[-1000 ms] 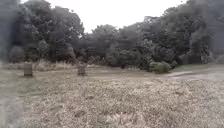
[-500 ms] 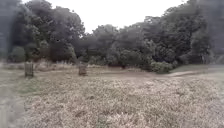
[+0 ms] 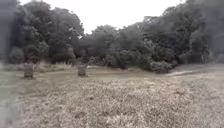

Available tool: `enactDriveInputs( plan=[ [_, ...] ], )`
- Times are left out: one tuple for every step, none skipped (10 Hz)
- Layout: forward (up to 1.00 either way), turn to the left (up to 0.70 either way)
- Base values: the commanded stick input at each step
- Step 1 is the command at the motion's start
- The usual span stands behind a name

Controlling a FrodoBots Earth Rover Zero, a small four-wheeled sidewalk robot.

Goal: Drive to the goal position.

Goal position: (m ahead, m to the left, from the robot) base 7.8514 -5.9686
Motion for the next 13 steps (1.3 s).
enactDriveInputs(
  plan=[
    [0.00,0.00],
    [0.00,0.00],
    [0.00,0.00],
    [0.00,0.00],
    [0.00,0.00],
    [0.00,0.00],
    [0.00,0.00],
    [0.00,0.00],
    [0.45,0.09],
    [0.45,0.18],
    [0.45,0.00],
    [0.45,0.00],
    [0.45,0.00]
  ],
)
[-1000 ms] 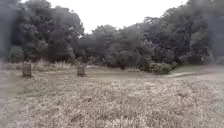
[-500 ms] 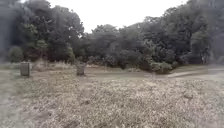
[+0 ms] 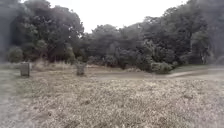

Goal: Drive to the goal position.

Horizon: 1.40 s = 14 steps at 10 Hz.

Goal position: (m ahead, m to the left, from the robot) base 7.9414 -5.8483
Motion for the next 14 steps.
enactDriveInputs(
  plan=[
    [0.45,0.00],
    [0.45,0.00],
    [0.45,0.00],
    [0.45,0.00],
    [0.45,0.00],
    [0.45,0.00],
    [0.45,0.00],
    [0.45,0.00],
    [0.00,0.00],
    [0.00,0.00],
    [0.00,0.00],
    [0.00,0.00],
    [0.00,0.00],
    [0.00,0.00]
  ],
)
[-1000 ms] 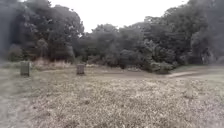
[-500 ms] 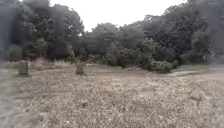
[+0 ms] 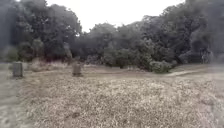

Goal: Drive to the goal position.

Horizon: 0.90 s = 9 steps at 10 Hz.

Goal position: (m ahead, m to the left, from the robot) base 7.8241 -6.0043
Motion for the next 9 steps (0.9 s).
enactDriveInputs(
  plan=[
    [0.00,0.00],
    [0.00,0.00],
    [0.00,0.00],
    [0.45,0.00],
    [0.45,0.00],
    [0.45,0.00],
    [0.45,0.00],
    [0.45,0.00],
    [0.45,0.00]
  ],
)
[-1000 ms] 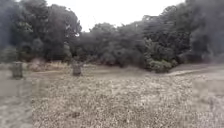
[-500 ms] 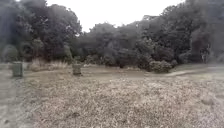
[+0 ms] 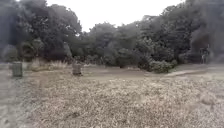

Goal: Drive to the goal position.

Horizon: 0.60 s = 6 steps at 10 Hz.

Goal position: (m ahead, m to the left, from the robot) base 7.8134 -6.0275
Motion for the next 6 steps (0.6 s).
enactDriveInputs(
  plan=[
    [0.45,0.00],
    [0.45,0.00],
    [0.45,0.00],
    [0.45,0.00],
    [0.45,0.00],
    [0.27,0.00]
  ],
)
